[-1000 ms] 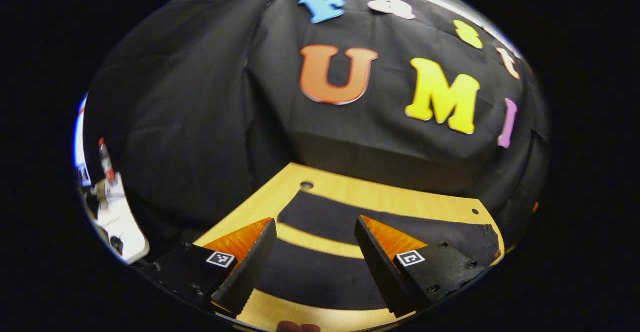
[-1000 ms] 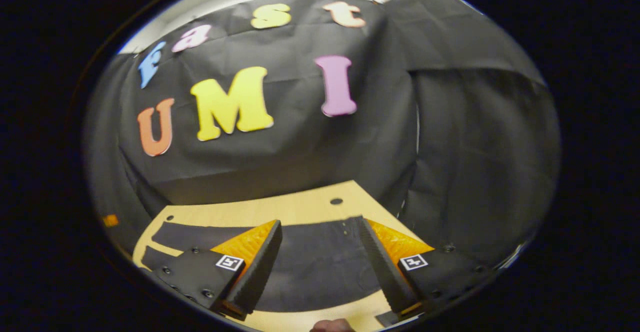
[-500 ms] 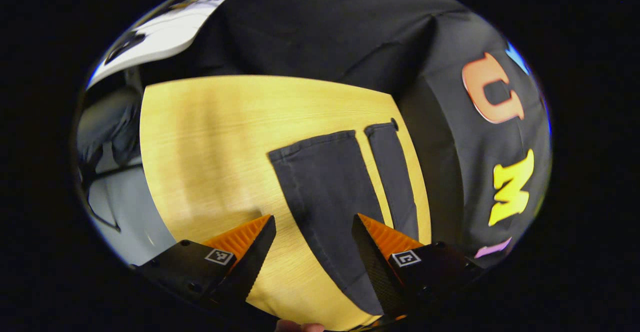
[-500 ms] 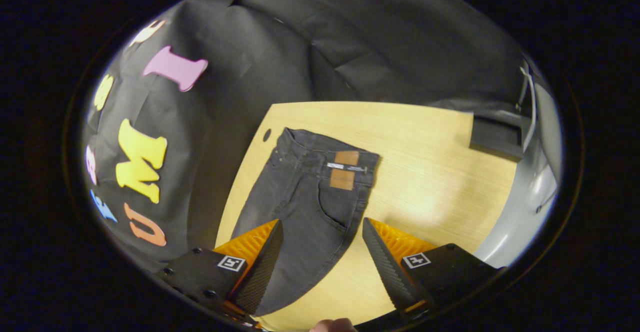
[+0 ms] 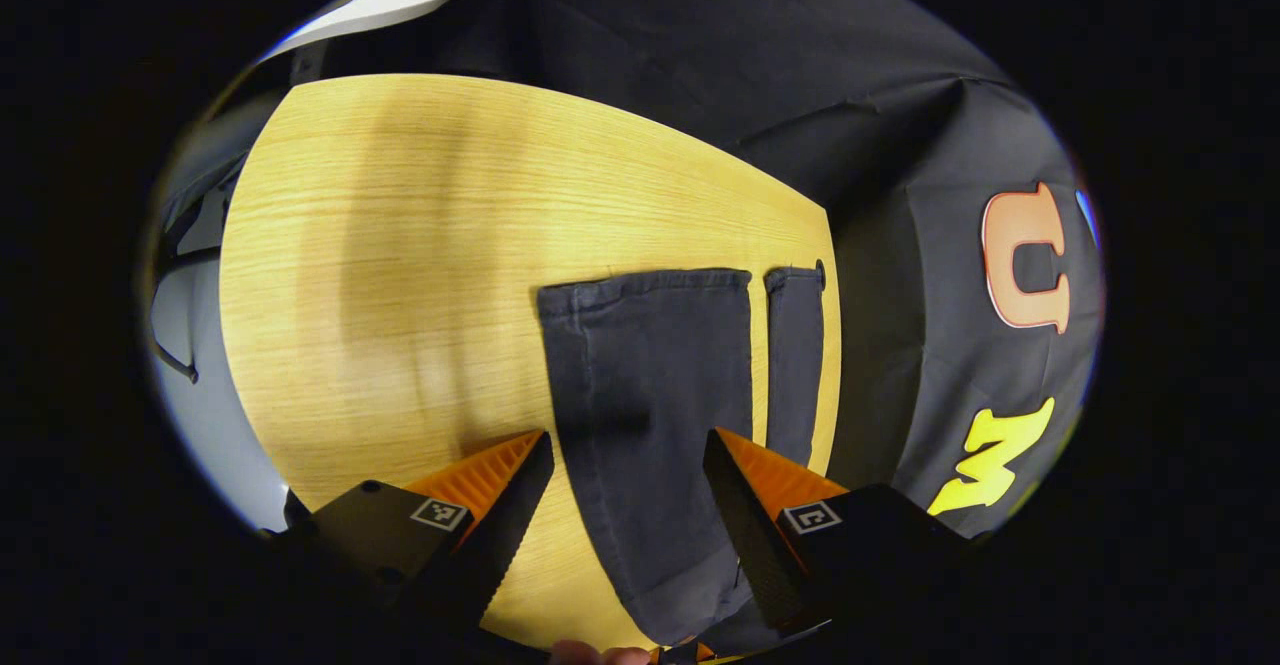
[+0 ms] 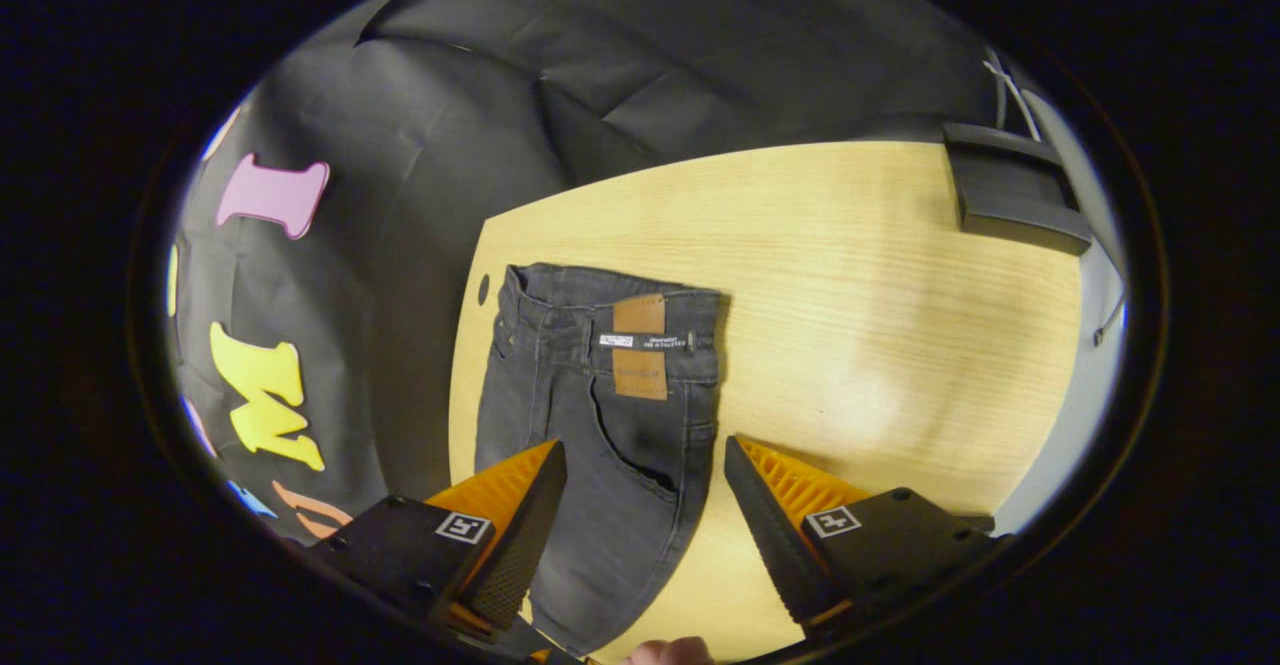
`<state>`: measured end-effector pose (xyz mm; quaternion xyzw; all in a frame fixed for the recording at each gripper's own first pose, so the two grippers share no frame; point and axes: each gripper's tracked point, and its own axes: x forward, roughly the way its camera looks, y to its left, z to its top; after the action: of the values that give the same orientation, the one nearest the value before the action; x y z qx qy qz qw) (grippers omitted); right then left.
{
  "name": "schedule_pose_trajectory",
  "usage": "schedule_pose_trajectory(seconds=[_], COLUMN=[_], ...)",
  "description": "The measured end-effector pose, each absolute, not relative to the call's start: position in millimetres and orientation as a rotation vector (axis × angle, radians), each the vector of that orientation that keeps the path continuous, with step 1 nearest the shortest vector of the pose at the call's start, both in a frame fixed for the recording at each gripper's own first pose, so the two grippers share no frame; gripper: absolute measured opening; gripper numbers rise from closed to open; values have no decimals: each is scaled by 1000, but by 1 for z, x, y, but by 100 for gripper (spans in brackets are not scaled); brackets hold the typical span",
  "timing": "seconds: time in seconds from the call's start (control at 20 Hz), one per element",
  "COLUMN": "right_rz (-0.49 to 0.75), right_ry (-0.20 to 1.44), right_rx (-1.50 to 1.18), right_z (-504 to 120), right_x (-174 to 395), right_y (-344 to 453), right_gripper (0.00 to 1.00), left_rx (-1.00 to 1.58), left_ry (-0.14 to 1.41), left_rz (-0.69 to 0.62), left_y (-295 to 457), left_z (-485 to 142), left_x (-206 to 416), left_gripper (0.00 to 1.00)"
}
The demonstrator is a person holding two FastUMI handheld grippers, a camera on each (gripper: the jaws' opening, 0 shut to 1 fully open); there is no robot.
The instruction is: Grasp the waist and the cuffs of the jeans and fold them to make the two legs overlap; first hold the waist and fold one-third of the jeans toward the cuffs, then hold the cuffs and fold the remaining one-third in the same direction to finish folding.
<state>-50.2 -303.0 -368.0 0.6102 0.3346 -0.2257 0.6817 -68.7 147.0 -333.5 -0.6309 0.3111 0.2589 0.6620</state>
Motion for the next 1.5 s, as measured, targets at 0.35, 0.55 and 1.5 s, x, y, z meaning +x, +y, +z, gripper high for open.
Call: schedule_pose_trajectory(seconds=[0.35,0.55,1.5], right_rz=[-491,-495,-478], right_ry=[743,788,761], right_rx=[1417,1410,1372], right_z=[-370,-377,-350], right_x=[-32,-15,-21], right_y=[-306,-301,-314], right_gripper=[92,92,8], left_rx=[-1494,-1489,-1460], left_ry=[659,686,730], left_rz=[564,551,470], left_y=[150,147,141], left_z=[-335,-337,-288], left_x=[-40,-26,-10], left_gripper=[98,96,4])
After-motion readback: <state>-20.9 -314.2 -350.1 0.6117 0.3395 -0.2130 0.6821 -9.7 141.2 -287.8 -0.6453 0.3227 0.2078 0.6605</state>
